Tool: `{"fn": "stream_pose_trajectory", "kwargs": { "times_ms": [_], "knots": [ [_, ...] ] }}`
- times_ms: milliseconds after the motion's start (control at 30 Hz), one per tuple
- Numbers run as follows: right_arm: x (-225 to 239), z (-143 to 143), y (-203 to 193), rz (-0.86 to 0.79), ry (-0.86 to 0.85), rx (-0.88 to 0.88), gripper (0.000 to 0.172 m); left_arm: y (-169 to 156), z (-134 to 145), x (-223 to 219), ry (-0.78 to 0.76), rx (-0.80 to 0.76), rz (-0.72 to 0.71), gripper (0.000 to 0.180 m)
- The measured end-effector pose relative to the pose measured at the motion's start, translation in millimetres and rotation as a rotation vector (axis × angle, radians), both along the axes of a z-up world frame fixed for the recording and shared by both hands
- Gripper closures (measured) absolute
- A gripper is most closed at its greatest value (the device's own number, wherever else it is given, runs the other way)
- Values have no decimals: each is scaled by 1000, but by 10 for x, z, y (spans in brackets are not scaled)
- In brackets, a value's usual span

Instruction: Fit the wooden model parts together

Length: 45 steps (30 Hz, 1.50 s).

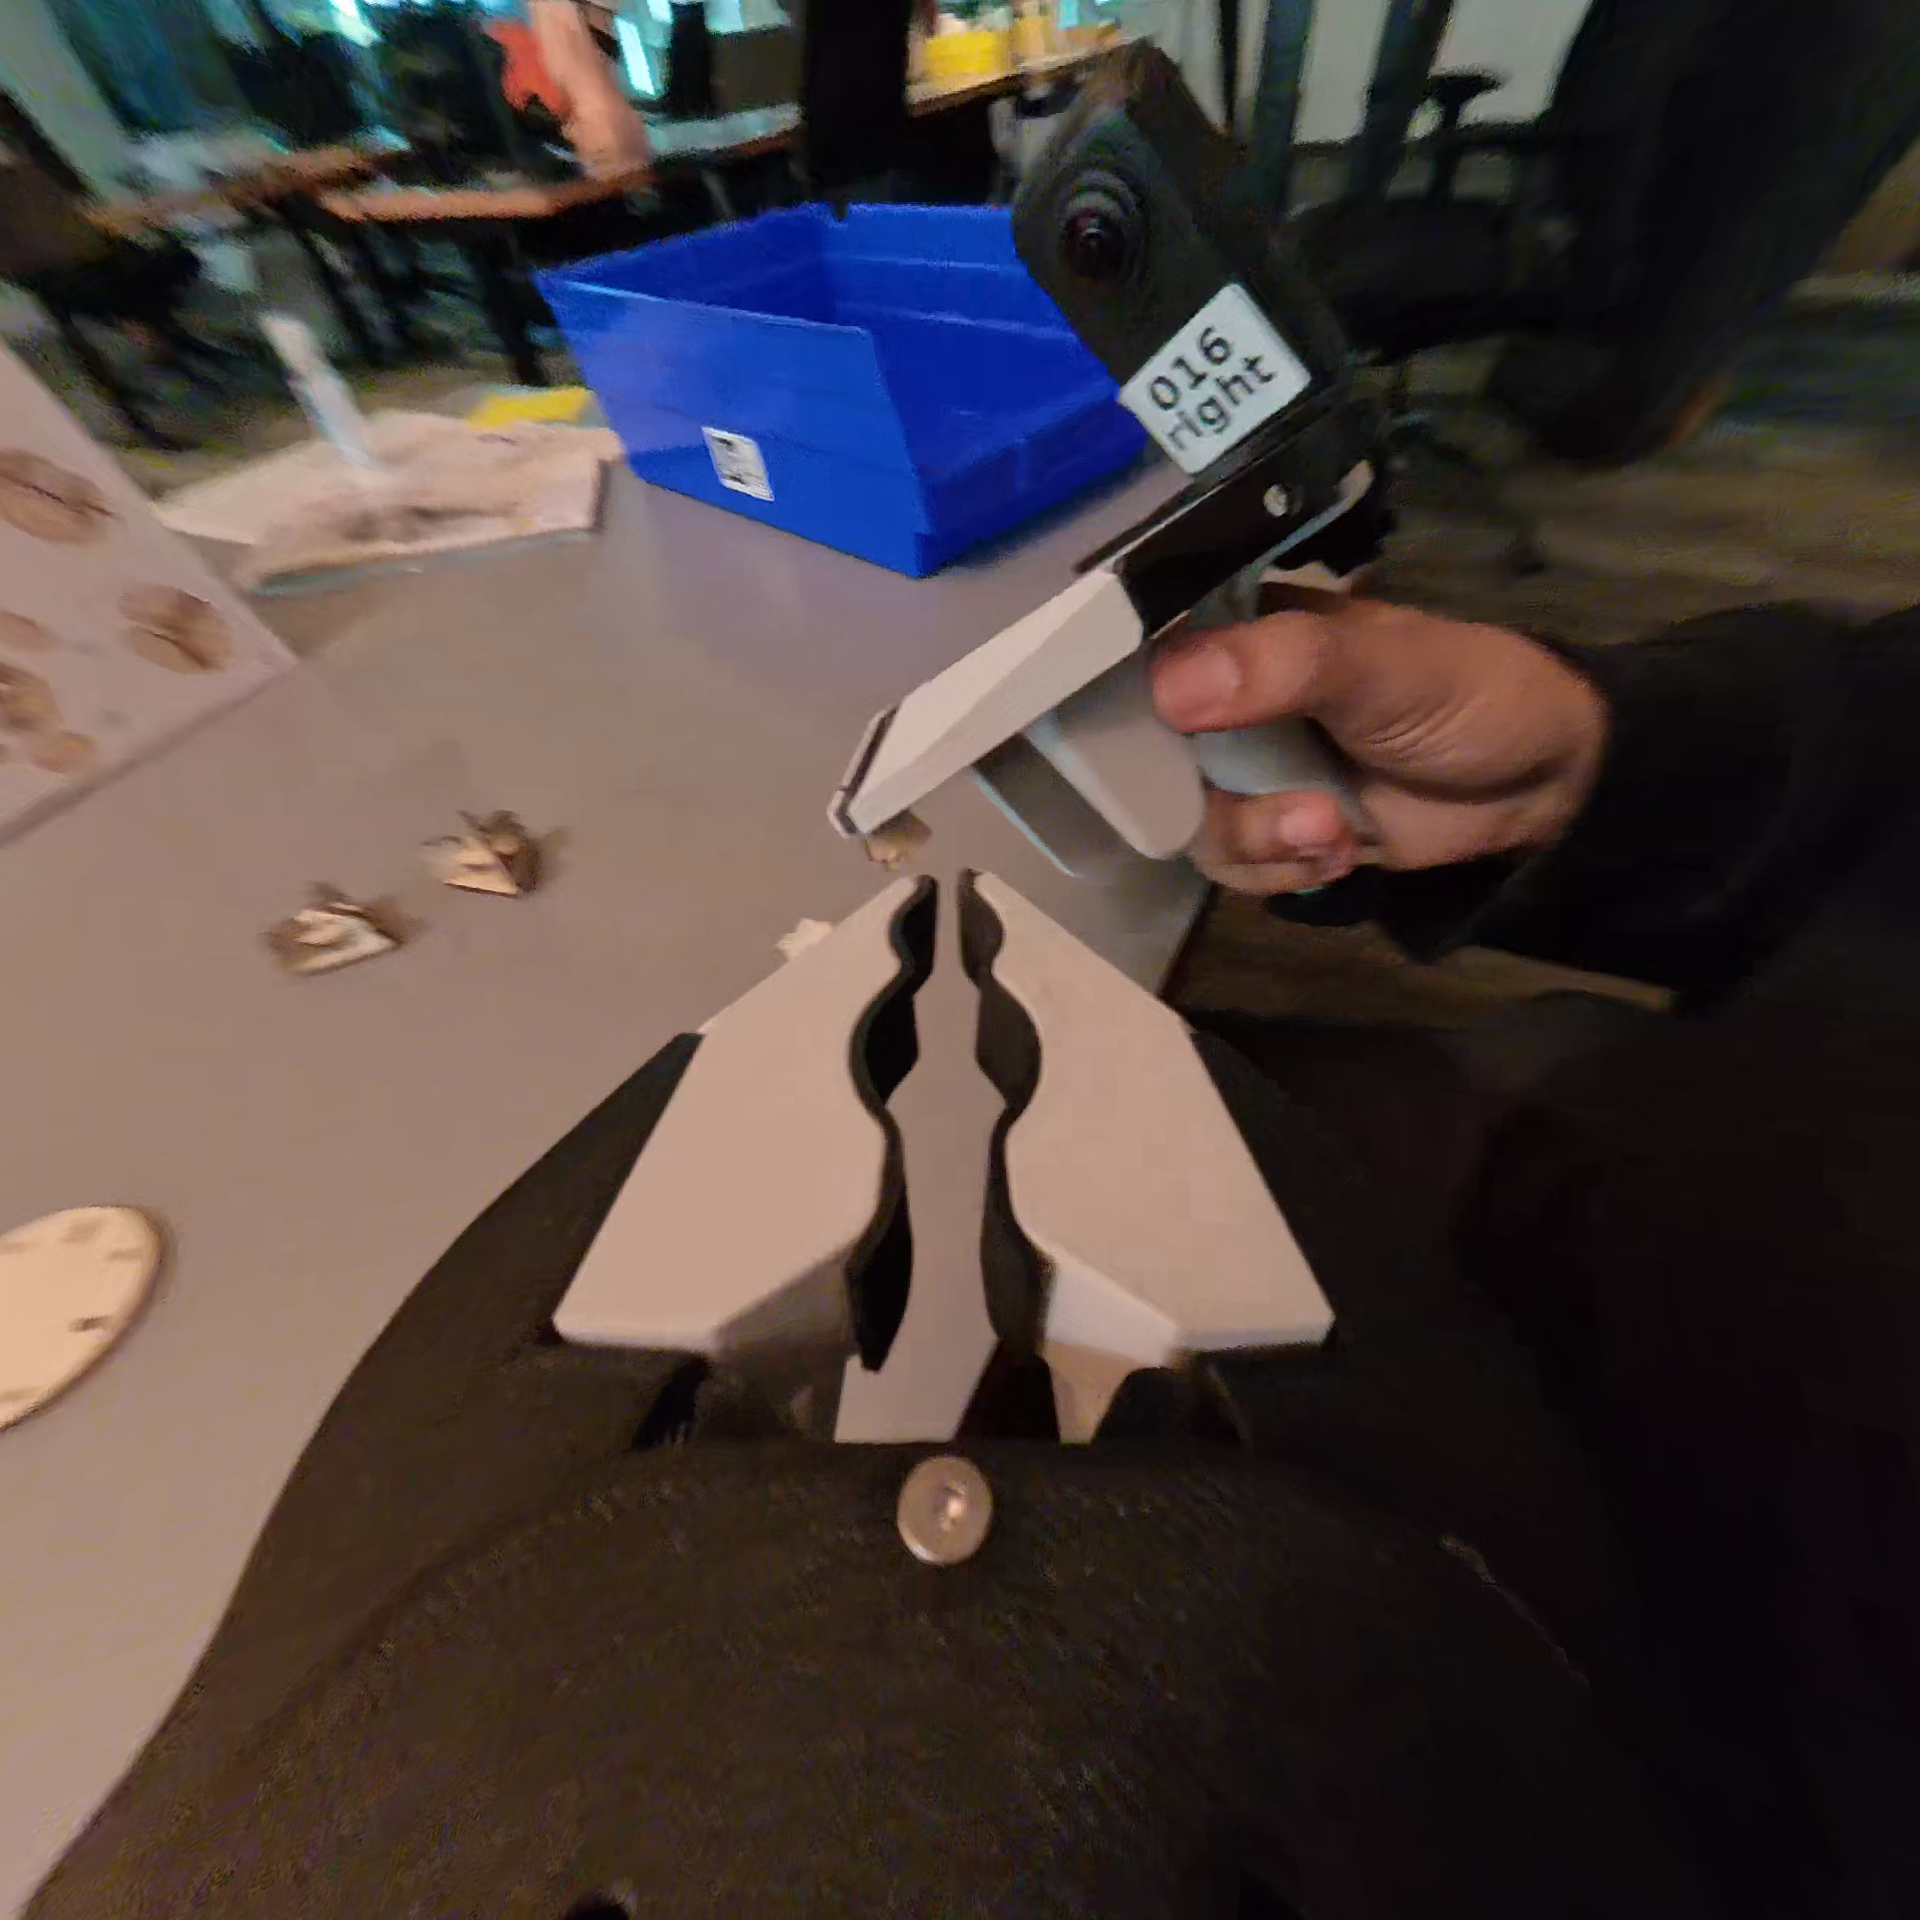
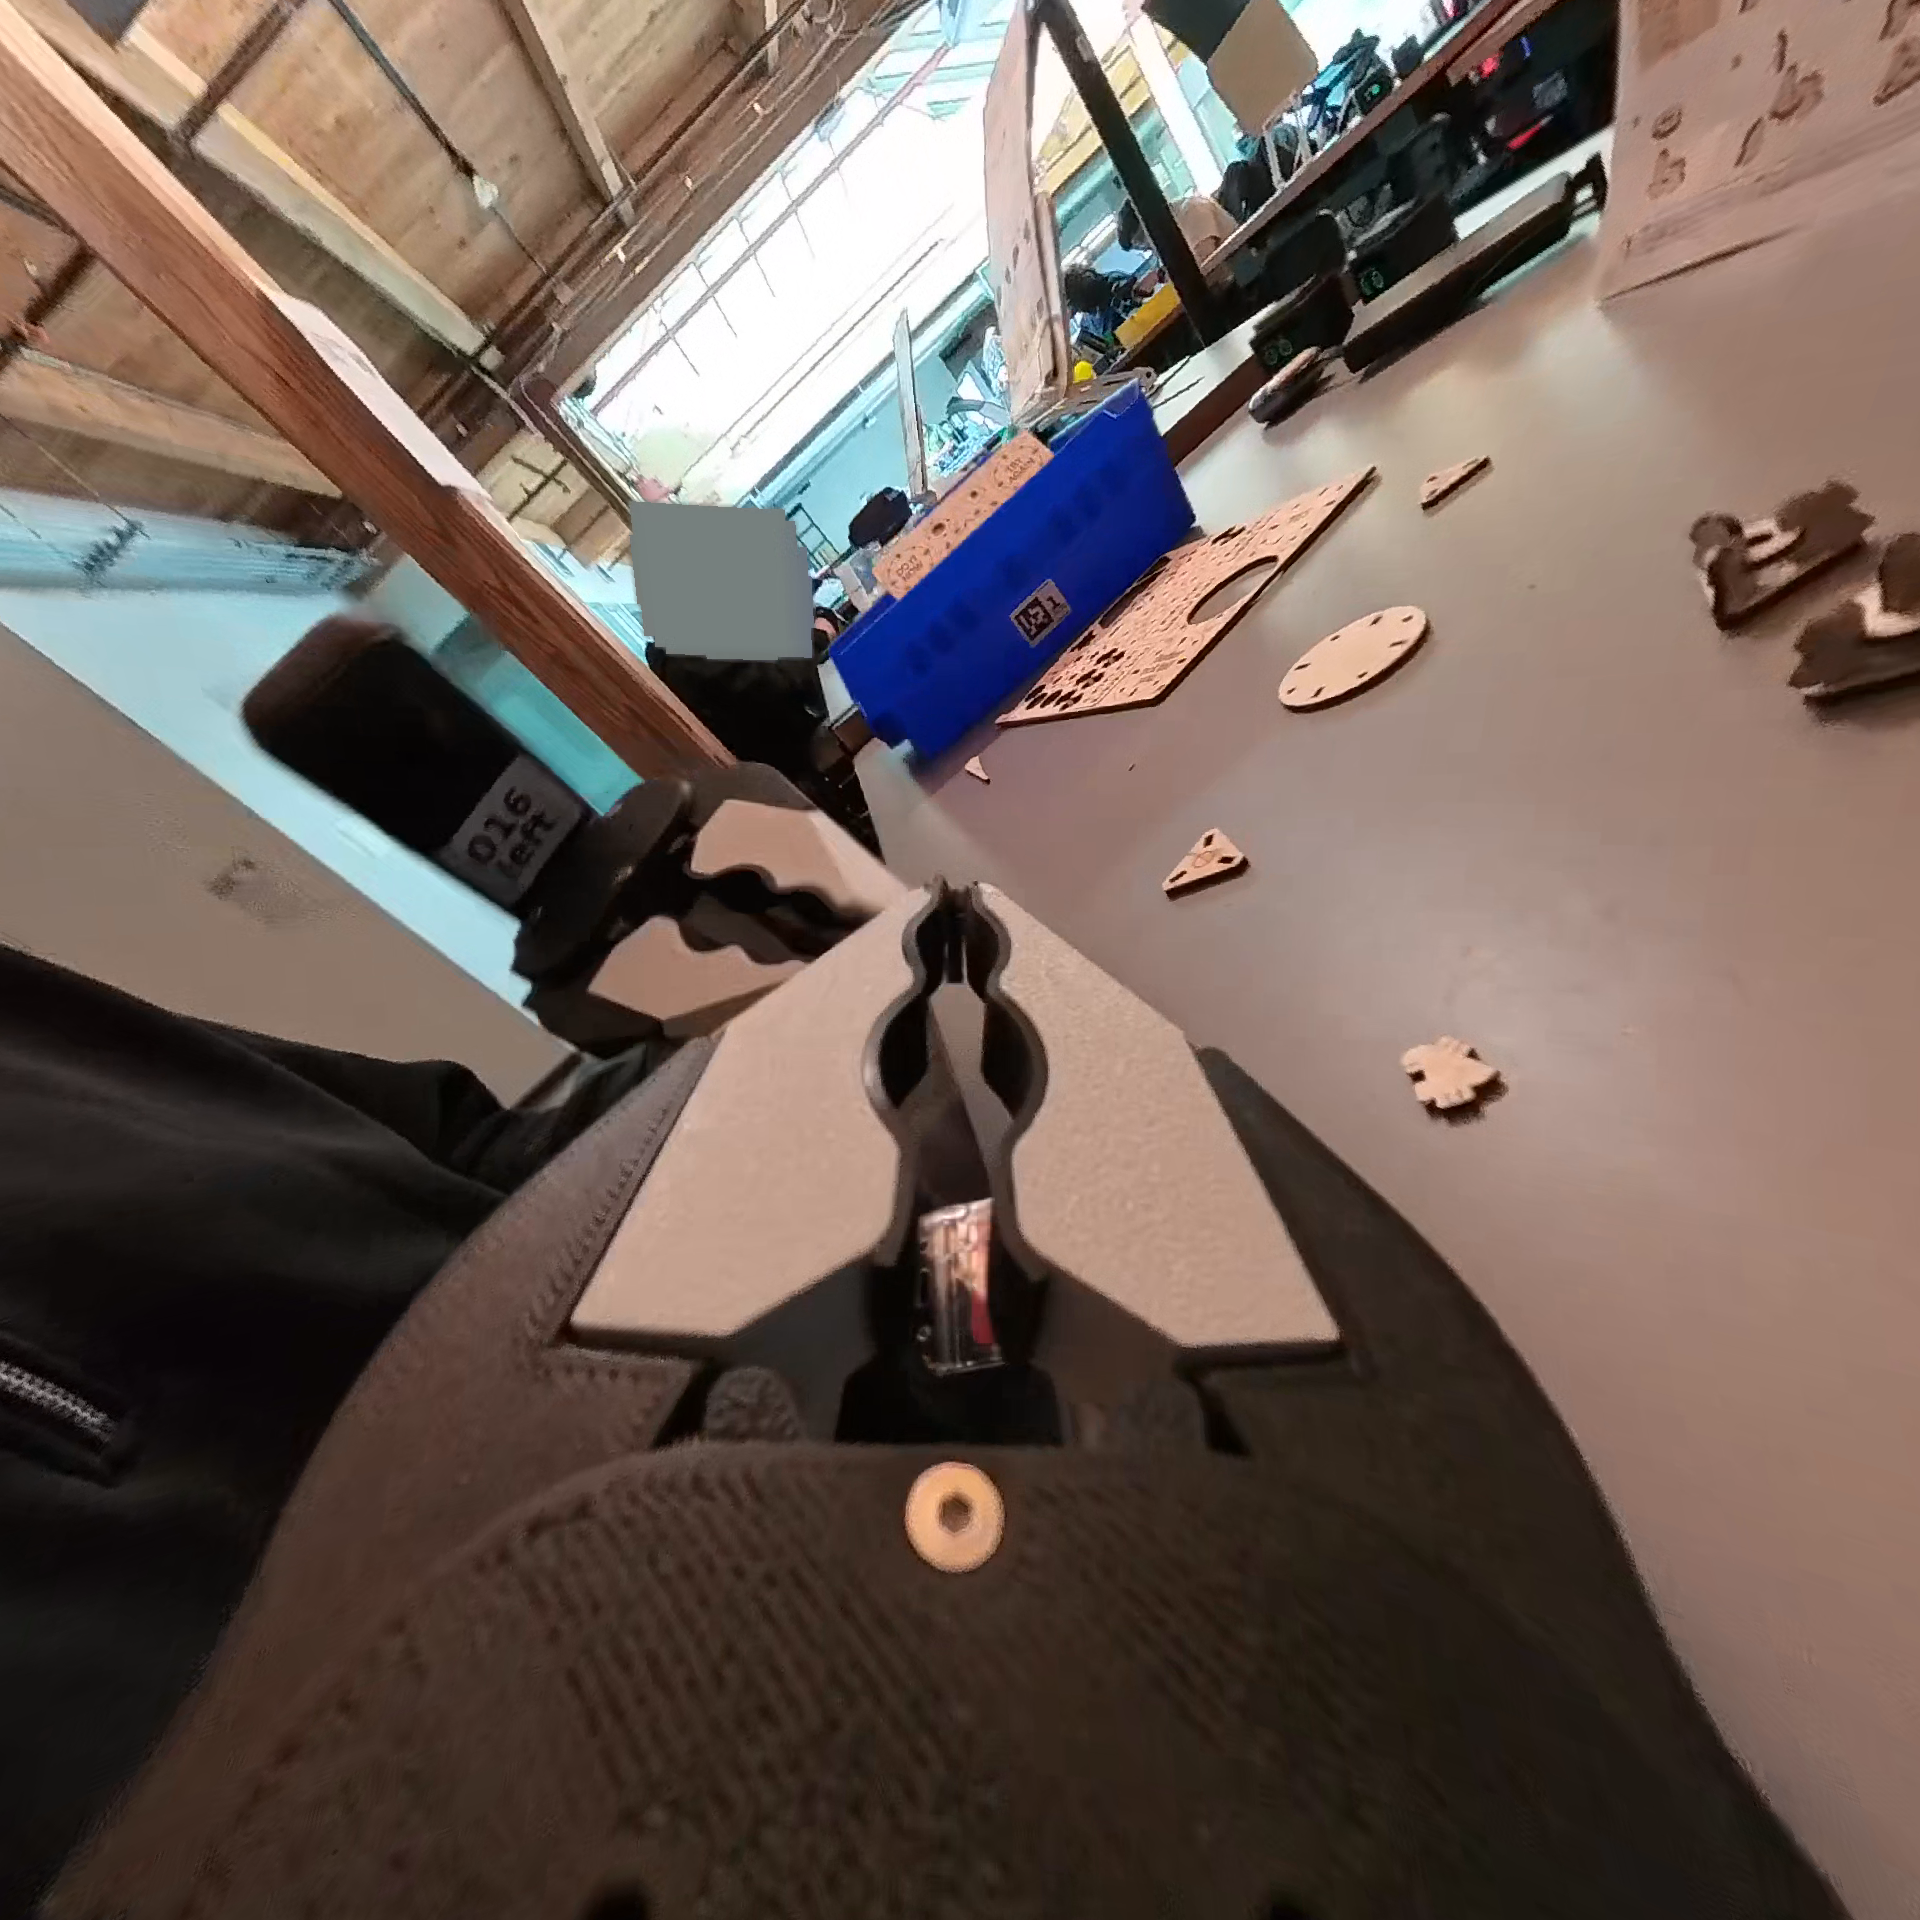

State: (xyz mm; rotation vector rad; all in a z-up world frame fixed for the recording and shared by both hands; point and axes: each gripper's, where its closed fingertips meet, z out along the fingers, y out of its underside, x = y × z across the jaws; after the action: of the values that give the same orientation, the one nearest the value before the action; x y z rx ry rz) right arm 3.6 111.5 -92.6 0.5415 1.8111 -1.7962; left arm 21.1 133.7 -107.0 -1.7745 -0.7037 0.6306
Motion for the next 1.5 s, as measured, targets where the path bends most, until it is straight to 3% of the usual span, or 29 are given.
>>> {"fn": "stream_pose_trajectory", "kwargs": {
  "times_ms": [167, 267, 433, 533, 833, 1233, 1500],
  "knots": [
    [16, 5, 3, 12, 26, 5, 172, -151, 166, -33, -69, 274, 24, 169],
    [52, 71, 7, 45, 10, -44, 172, -154, 173, -28, -202, 452, -34, 161],
    [147, 123, -23, 94, -4, -90, 172, -147, 215, -4, -290, 662, -110, 168],
    [164, 137, -31, 100, -6, -103, 172, -91, 210, 36, -319, 679, -158, 176],
    [162, 141, -28, 96, -1, -106, 172, -83, 214, 36, -378, 769, -183, 178],
    [104, 141, -21, 52, 7, -105, 172, -74, 159, 7, -376, 739, -135, 168],
    [78, 75, -43, 15, 48, -54, 172, -132, 124, -35, -309, 620, -39, 178]
  ]
}}
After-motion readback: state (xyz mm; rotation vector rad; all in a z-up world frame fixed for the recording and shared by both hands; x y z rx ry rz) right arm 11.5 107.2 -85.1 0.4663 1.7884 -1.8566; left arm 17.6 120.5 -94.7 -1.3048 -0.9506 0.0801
